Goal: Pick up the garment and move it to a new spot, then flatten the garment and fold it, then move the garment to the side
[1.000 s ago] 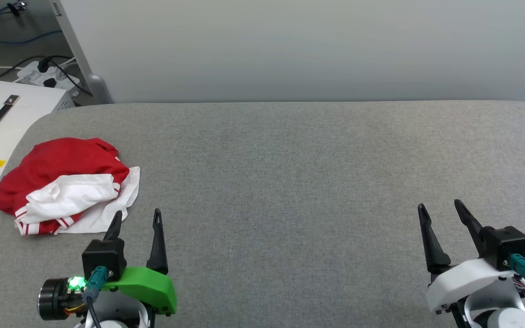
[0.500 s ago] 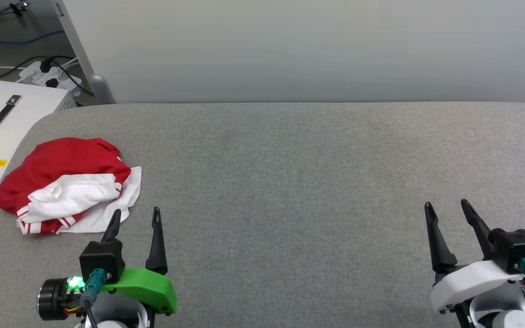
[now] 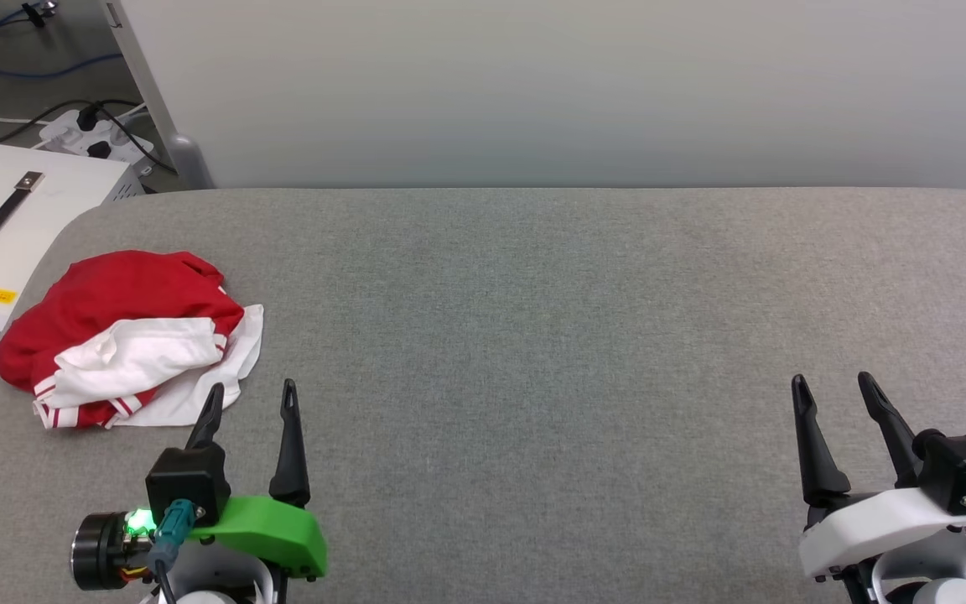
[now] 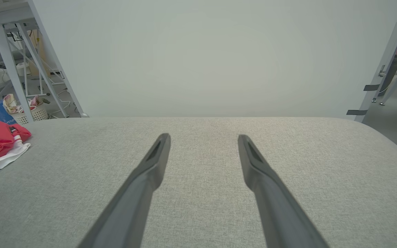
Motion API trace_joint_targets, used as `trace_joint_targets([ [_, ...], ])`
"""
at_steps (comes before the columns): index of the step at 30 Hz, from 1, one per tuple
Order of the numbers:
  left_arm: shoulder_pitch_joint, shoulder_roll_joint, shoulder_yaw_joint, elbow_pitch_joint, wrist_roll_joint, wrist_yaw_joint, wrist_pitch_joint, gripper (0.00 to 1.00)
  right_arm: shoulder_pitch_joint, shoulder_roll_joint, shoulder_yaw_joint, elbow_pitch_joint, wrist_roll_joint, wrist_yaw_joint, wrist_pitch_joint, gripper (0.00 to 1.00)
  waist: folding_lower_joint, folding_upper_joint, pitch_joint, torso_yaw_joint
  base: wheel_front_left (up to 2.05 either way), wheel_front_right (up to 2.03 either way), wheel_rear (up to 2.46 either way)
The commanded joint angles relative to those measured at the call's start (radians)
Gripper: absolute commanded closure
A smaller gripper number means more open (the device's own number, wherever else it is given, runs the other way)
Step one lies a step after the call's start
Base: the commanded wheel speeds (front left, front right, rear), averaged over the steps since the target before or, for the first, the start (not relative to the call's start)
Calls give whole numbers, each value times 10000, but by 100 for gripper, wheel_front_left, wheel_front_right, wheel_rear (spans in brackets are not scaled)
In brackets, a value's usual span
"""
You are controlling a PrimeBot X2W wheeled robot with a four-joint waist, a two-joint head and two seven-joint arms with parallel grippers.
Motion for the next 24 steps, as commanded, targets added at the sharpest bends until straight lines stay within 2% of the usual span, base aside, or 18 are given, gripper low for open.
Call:
trace_joint_targets([
  [1, 48, -19, -19, 17, -35, 50, -98, 0, 113, 6, -40, -37, 109, -4, -111, 0, -1, -1, 3, 4, 0, 0, 0],
  [24, 58, -28, -144, 145, -73, 161, -575, 0, 285, 9, -116, 23, 441, -6, -581, 0, -1, -1, 105, 105, 0, 0, 0],
])
